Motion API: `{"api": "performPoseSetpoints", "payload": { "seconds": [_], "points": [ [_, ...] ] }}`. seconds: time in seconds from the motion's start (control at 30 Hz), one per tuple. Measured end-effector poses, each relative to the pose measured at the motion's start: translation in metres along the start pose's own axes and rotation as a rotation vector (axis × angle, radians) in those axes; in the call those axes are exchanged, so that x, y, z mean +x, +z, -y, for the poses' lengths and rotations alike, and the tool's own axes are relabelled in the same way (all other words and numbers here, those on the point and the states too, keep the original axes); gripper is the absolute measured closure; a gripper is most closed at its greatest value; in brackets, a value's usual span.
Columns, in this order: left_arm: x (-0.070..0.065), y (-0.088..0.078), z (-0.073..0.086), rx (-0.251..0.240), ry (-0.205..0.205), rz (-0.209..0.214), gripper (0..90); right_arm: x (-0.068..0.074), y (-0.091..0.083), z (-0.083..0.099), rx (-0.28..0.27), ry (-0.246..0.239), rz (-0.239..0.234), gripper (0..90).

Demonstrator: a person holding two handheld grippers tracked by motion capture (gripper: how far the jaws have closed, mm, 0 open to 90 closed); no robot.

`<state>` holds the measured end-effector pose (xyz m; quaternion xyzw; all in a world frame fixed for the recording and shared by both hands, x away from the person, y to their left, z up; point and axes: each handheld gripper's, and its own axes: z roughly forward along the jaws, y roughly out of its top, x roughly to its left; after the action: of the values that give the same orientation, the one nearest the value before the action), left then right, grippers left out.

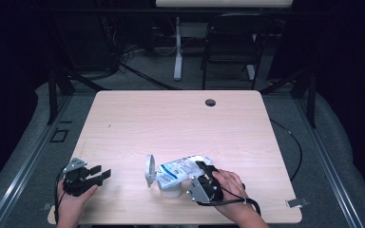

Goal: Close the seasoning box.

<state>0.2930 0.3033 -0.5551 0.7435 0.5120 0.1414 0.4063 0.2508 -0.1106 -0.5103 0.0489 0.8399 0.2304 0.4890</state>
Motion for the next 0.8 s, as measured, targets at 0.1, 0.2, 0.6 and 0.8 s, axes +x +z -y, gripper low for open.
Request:
{"api": "performPoseSetpoints", "payload": {
  "seconds": [0.1,0.2,0.6,0.8],
  "points": [
    [0.0,0.0005,0.0003,0.003,-0.001,0.001,48.8,0.0024,0.0012,0.0002,0.002,0.008,-0.008,75.3],
    [0.0003,0.0005,0.0005,0.005,0.0,0.001,48.8,0.0023,0.0016,0.0016,-0.005,0.041,-0.017,75.5],
    [-0.0001,0.0028,0.0019,0.012,0.0,-0.002,48.8,0.0024,-0.0012,0.0057,-0.045,0.15,-0.061,76.5],
    [0.0001,0.0035,0.0029,0.01,-0.004,-0.001,48.8,0.0038,-0.0022,0.0055,-0.057,0.16,-0.058,77.1]
  ]
}}
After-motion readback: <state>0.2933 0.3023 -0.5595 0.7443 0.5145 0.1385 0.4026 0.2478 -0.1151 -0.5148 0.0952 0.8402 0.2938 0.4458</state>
